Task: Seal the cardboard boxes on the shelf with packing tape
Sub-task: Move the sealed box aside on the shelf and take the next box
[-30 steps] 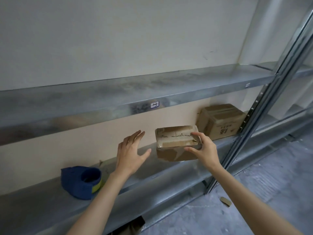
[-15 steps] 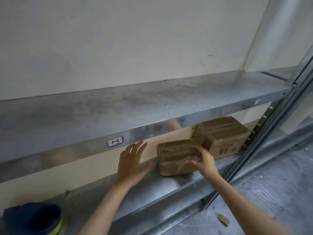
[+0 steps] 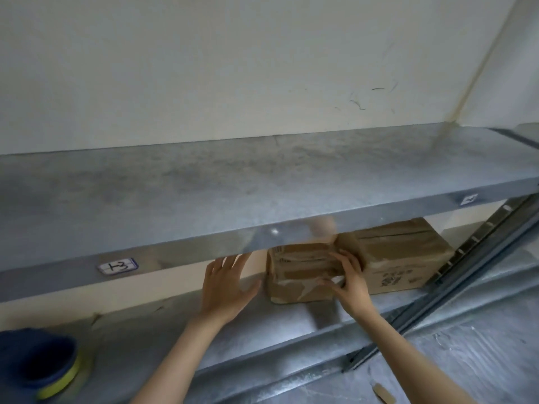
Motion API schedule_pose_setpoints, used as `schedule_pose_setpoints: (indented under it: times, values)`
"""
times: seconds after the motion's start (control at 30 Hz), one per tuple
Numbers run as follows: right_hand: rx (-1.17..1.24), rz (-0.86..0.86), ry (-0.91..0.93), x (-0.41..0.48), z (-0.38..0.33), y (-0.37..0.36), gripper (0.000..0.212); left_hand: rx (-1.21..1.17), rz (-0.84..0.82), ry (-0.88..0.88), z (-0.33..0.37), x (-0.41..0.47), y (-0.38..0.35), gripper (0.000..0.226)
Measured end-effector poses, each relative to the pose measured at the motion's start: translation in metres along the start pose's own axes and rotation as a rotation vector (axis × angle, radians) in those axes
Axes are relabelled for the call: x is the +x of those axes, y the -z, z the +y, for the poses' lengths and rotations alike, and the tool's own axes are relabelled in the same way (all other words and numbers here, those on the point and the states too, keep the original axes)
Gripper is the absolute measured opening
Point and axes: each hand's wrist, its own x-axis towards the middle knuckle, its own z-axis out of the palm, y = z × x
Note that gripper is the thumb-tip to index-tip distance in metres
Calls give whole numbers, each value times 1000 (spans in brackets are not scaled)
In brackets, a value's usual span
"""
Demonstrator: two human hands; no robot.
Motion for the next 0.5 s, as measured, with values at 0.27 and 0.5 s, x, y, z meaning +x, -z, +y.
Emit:
schedule_pose_setpoints:
  times: [0.27, 0.5]
  values:
    - [-72, -72, 134, 3, 4, 2, 42, 36, -2, 110, 32, -11, -9, 84]
    - [-87, -129, 150, 6, 2, 14, 43, 94, 62, 170, 50, -34, -3, 82]
